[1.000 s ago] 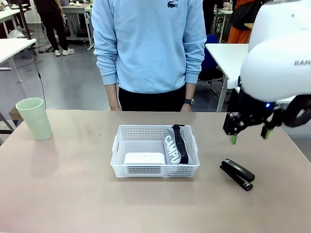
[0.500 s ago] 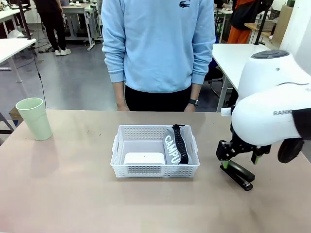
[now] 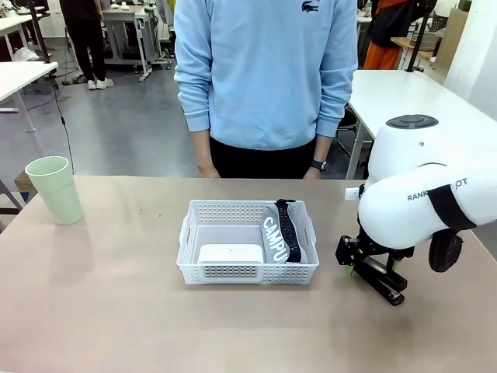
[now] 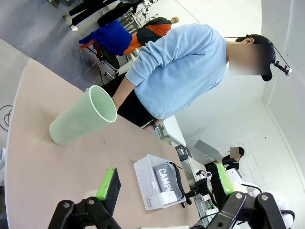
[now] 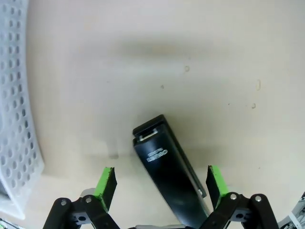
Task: Efficiently arrange items inside the basket to fit them all.
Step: Pick up the Stapler and place it inside the Organizing basket.
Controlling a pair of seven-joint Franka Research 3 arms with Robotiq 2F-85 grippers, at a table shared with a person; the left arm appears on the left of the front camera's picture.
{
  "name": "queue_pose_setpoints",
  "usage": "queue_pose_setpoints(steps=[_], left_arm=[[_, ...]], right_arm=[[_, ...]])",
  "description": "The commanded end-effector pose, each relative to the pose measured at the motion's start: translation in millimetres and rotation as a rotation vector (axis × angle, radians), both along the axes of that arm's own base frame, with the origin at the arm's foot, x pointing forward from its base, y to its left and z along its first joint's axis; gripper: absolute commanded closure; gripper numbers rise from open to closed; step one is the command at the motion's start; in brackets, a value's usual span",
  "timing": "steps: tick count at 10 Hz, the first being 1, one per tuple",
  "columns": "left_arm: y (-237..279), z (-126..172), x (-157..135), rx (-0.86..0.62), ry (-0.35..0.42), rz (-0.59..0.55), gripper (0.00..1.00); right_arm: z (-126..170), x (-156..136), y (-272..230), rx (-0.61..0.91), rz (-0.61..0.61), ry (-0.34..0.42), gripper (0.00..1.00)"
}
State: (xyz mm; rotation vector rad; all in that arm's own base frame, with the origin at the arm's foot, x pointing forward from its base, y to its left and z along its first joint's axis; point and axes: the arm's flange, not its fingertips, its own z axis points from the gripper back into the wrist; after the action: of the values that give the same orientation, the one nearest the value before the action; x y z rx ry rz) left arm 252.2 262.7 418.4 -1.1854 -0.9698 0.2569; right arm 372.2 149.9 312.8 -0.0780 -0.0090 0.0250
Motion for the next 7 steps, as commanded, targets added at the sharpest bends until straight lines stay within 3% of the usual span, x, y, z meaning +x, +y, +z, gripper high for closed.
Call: queue_pose_setpoints(steps=[1,5,6,7], left_arm=[[-1,0,-3,0.009,-0.023,-0.005,0.0],[-1,0,-3,0.009,-0.023,-0.005,0.0],[-1,0,-3,0.009,-0.023,-0.005,0.0],[-1,0,-3,0.009,-0.023,-0.005,0.0]], right_arm=[[-7,-21,-16,-0.023,-0.028,-0.028,0.0],[-11,-17,-18,-0.031,-0.01,0.005,0.0],[-11,-18,-21,-0.028,0.028,0.009,0.0],[-9,-20,-27,-0.004,0.151,0.028,0.0]])
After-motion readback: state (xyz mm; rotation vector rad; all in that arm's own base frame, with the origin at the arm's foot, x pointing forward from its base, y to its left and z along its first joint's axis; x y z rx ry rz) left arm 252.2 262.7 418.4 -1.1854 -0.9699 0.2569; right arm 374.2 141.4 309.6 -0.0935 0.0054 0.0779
